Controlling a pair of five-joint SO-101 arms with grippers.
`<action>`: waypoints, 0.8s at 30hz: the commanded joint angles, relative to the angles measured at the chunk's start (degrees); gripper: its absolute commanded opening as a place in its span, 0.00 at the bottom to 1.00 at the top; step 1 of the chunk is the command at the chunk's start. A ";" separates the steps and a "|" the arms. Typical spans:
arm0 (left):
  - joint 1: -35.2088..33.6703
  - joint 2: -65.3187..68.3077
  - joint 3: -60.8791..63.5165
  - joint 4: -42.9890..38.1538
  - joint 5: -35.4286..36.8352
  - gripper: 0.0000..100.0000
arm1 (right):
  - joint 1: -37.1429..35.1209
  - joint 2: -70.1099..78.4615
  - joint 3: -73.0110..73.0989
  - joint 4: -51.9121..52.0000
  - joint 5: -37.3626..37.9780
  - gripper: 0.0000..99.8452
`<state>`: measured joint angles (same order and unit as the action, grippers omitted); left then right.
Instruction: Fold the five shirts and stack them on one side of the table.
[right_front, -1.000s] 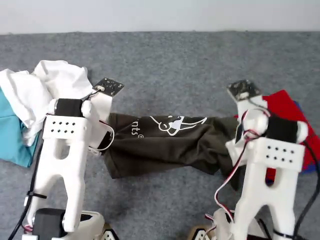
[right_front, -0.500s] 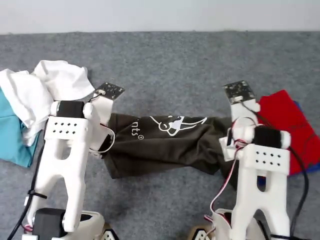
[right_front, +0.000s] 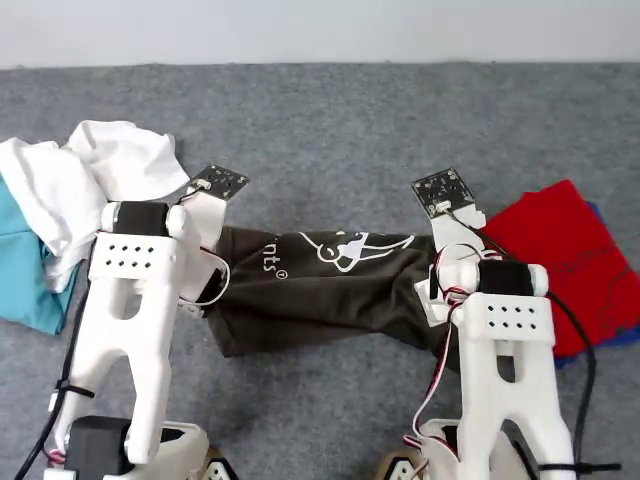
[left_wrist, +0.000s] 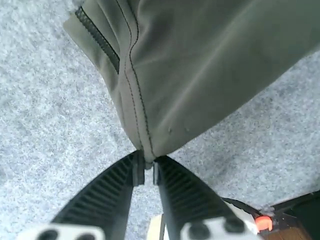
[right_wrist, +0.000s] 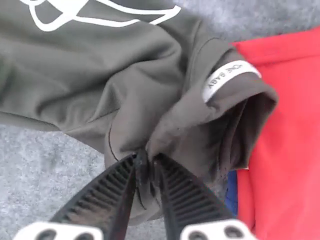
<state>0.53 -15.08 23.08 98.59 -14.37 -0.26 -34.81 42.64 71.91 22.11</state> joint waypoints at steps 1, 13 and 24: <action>-0.09 -1.58 -0.13 -0.62 -0.26 0.01 | -0.40 -1.27 -0.53 -1.10 -0.09 0.01; -0.09 -1.58 -0.13 -0.62 -0.26 0.01 | -0.04 -1.36 -4.92 -15.87 -0.97 0.01; -0.09 -1.58 -0.04 -0.62 -0.26 0.01 | 4.53 -1.19 -10.55 -27.74 -7.12 0.01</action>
<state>0.53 -15.08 23.08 98.59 -14.37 2.20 -34.81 34.55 47.56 16.22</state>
